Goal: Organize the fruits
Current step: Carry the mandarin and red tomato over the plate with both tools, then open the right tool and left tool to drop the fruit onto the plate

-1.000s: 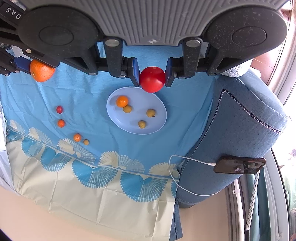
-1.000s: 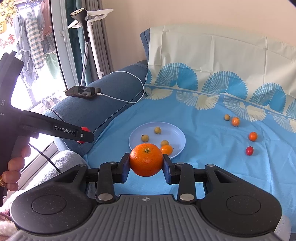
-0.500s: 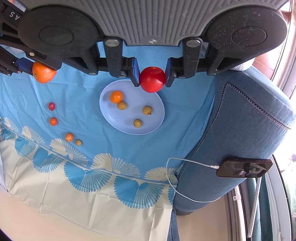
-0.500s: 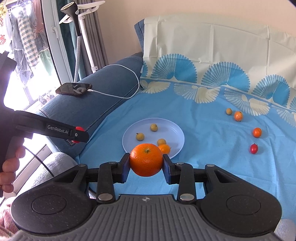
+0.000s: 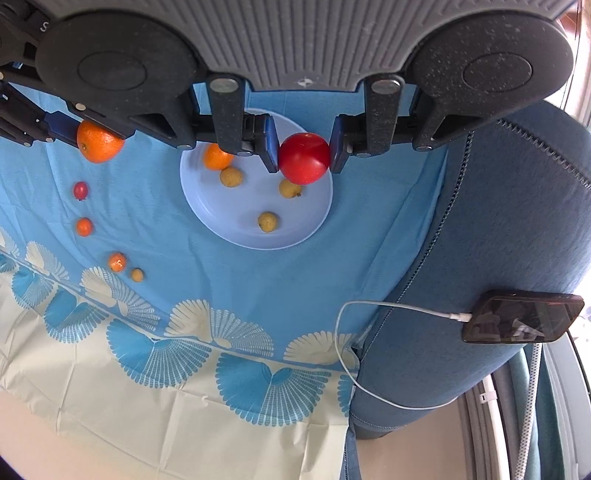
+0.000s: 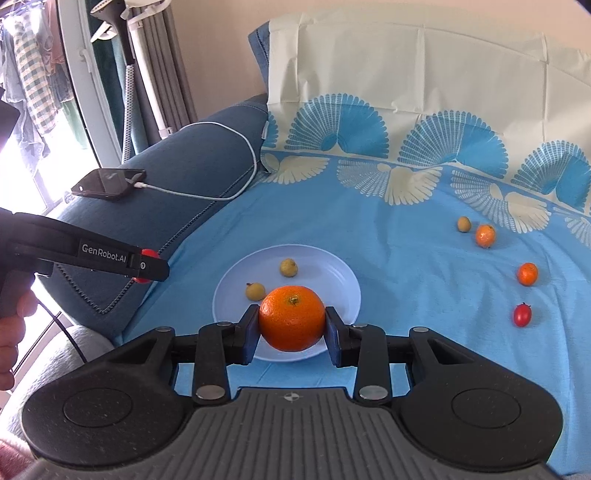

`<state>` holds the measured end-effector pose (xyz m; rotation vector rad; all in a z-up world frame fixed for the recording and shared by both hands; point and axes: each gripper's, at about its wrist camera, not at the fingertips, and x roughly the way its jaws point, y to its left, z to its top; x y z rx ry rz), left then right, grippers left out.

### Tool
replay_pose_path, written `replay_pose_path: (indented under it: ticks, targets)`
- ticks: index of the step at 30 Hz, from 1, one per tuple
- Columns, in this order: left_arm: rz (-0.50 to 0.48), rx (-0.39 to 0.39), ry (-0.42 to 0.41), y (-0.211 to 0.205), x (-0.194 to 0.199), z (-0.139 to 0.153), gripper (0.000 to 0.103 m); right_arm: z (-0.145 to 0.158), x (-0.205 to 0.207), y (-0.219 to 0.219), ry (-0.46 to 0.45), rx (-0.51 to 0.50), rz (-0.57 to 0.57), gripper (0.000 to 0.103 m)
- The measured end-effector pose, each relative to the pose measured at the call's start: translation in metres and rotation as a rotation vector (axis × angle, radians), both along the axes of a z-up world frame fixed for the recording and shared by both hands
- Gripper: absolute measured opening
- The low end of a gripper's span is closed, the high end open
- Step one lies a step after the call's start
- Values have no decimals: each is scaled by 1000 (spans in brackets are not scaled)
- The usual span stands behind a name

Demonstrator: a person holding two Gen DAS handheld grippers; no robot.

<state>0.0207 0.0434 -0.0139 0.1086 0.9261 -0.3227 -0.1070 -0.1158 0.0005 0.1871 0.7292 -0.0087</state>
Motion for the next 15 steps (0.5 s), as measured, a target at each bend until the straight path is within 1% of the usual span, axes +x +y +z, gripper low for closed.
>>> replay_pose_path:
  ticks: [15]
  targets:
    - [-28, 34, 55, -41, 64, -55, 32, -58, 81, -13, 37, -28, 3, 38]
